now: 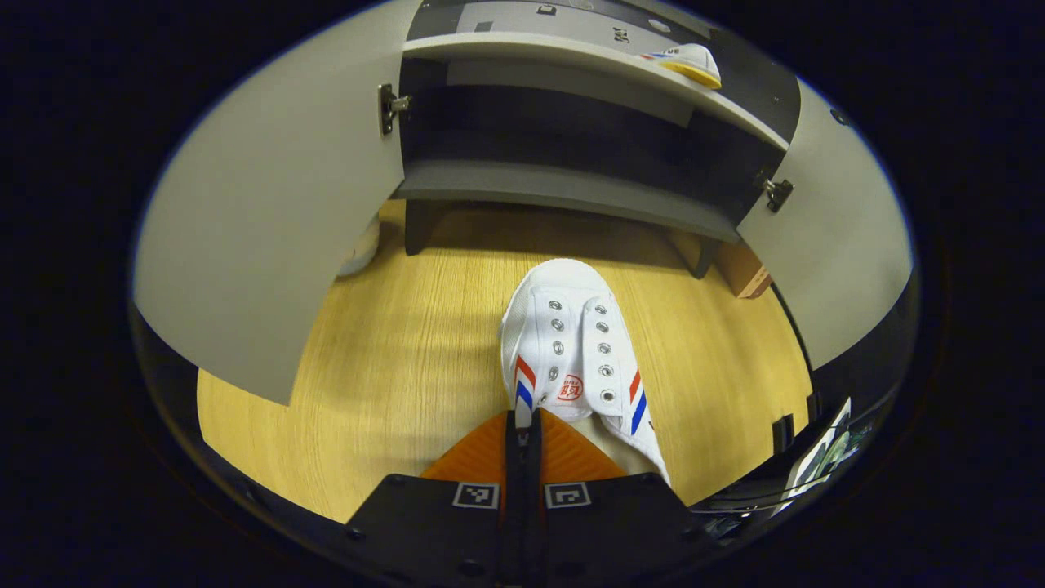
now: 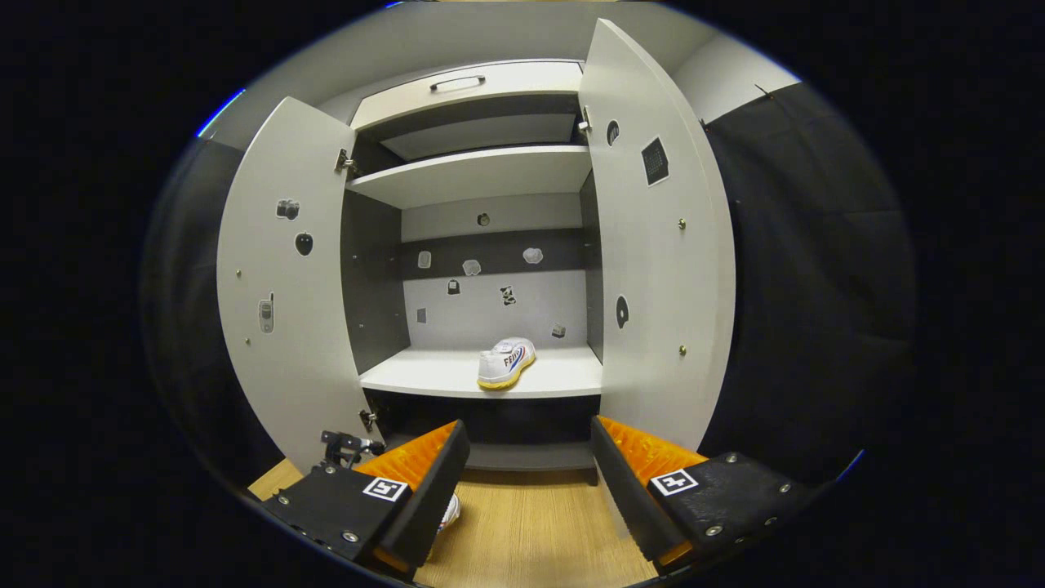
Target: Grab one shoe with the right hand and put it into the shoe cabinet, grab the other shoe with the left hand and put it into the shoe cabinet; then close the right door with the right hand and the left door with the left hand.
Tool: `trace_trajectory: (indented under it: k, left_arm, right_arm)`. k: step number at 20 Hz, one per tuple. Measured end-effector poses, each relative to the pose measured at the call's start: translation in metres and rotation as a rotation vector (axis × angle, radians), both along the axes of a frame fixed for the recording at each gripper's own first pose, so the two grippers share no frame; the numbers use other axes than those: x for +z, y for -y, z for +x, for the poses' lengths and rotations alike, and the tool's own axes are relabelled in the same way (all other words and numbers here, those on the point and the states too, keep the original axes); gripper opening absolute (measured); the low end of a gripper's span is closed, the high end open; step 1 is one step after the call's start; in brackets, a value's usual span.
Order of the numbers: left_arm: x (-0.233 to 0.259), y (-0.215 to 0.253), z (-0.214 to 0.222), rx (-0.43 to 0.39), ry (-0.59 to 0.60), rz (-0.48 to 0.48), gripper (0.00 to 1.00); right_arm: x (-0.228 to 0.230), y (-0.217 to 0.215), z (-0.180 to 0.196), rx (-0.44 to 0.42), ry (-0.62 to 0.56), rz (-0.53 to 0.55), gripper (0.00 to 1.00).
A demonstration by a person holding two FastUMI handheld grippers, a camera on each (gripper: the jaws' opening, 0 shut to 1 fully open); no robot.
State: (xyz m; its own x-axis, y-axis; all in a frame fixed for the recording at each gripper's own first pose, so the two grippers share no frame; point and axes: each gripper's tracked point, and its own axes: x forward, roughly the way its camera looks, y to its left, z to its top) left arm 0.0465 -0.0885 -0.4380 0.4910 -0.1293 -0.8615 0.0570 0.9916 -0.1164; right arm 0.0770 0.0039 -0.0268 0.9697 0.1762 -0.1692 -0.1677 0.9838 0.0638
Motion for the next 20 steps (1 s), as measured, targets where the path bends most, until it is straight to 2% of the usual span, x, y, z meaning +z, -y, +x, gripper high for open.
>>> trace_trajectory:
  k: [4,9,18,20]
  left_arm:
    - [0.052,-0.009,0.023,-0.026,0.082,-0.003,0.06]
    - [0.148,-0.017,0.071,-0.045,0.177,-0.035,0.06]
    - [0.231,0.007,0.177,-0.06,0.283,-0.041,0.06]
    - [0.236,0.01,0.206,-0.047,0.286,-0.043,0.06]
  right_arm:
    - [0.005,-0.009,-0.001,0.01,0.016,0.005,0.93]
    - [0.023,0.0,-0.002,-0.019,0.059,0.012,0.93]
    - [0.028,0.02,-0.004,-0.066,0.076,0.006,0.92]
    - [0.027,0.022,-0.003,-0.069,0.073,0.003,0.92]
